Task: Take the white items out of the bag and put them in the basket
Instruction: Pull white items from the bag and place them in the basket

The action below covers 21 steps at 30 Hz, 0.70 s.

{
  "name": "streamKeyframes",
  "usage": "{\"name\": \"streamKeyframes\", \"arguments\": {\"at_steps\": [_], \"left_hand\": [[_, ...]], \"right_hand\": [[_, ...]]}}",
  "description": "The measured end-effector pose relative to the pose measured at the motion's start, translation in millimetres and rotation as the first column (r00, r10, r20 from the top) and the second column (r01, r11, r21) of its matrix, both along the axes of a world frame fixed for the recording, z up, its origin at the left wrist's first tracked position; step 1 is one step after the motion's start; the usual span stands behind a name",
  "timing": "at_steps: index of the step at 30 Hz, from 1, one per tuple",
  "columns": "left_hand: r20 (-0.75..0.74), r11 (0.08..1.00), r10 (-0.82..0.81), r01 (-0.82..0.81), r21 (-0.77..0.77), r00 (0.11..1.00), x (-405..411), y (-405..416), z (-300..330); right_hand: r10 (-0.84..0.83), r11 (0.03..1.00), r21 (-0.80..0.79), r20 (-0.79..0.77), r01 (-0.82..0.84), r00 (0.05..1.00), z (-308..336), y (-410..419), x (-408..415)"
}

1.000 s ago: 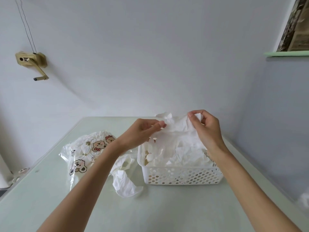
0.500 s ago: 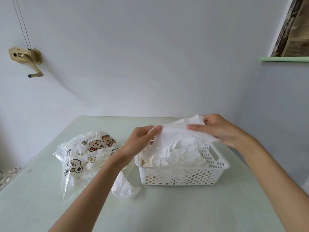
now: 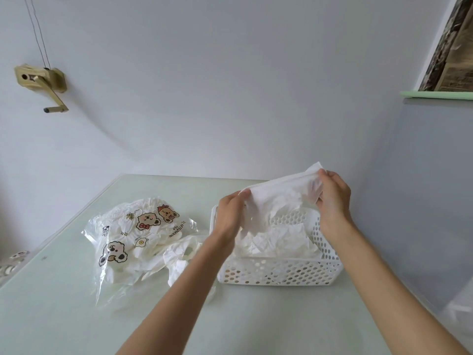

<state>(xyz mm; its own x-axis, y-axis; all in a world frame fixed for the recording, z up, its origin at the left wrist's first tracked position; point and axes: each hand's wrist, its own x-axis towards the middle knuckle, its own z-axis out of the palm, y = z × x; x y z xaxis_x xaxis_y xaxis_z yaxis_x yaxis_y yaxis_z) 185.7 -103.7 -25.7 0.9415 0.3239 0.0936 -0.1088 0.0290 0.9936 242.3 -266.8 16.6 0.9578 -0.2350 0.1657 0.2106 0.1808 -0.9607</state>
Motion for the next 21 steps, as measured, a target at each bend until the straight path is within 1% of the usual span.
{"name": "streamKeyframes", "arguments": {"at_steps": [2,3,5,7,9,11,12,15,17,20,21], "left_hand": [[0.057,0.995,0.098,-0.096,-0.029,0.994,5,-16,4],[0.117,0.992,0.124,-0.12,-0.042,0.985,7,-23,6],[0.247,0.989,0.149,-0.146,-0.029,0.958,9,-30,5],[0.356,0.983,0.146,-0.175,0.05,0.923,9,-29,3],[0.426,0.954,0.15,-0.245,0.176,0.892,10,-20,4],[0.454,0.881,0.172,-0.343,0.327,0.874,12,-9,6],[0.444,0.834,0.173,-0.371,0.409,0.879,13,-3,7],[0.355,0.659,0.164,-0.37,0.655,0.921,17,16,7],[0.326,0.56,0.17,-0.364,0.744,0.93,15,29,5],[0.318,0.458,0.161,-0.356,0.814,0.934,11,40,4],[0.292,0.415,0.155,-0.331,0.847,0.944,13,42,2]], "right_hand": [[-0.152,0.987,0.069,0.092,0.146,0.984,-1,11,-5],[-0.213,0.974,0.107,0.136,0.199,0.968,-1,14,-6],[-0.319,0.947,0.114,0.228,0.3,0.92,1,13,-7],[-0.374,0.926,0.084,0.345,0.368,0.861,5,8,-9],[-0.355,0.924,0.034,0.455,0.382,0.817,5,2,-13],[-0.288,0.916,-0.093,0.525,0.39,0.801,-2,-1,-15],[-0.255,0.9,-0.167,0.545,0.402,0.799,-8,-1,-15],[-0.16,0.818,-0.388,0.555,0.424,0.816,-24,1,-9],[-0.109,0.774,-0.478,0.545,0.415,0.831,-31,2,-8],[-0.077,0.705,-0.557,0.554,0.438,0.829,-40,2,-6],[-0.071,0.667,-0.602,0.534,0.438,0.843,-44,0,-5]]}}
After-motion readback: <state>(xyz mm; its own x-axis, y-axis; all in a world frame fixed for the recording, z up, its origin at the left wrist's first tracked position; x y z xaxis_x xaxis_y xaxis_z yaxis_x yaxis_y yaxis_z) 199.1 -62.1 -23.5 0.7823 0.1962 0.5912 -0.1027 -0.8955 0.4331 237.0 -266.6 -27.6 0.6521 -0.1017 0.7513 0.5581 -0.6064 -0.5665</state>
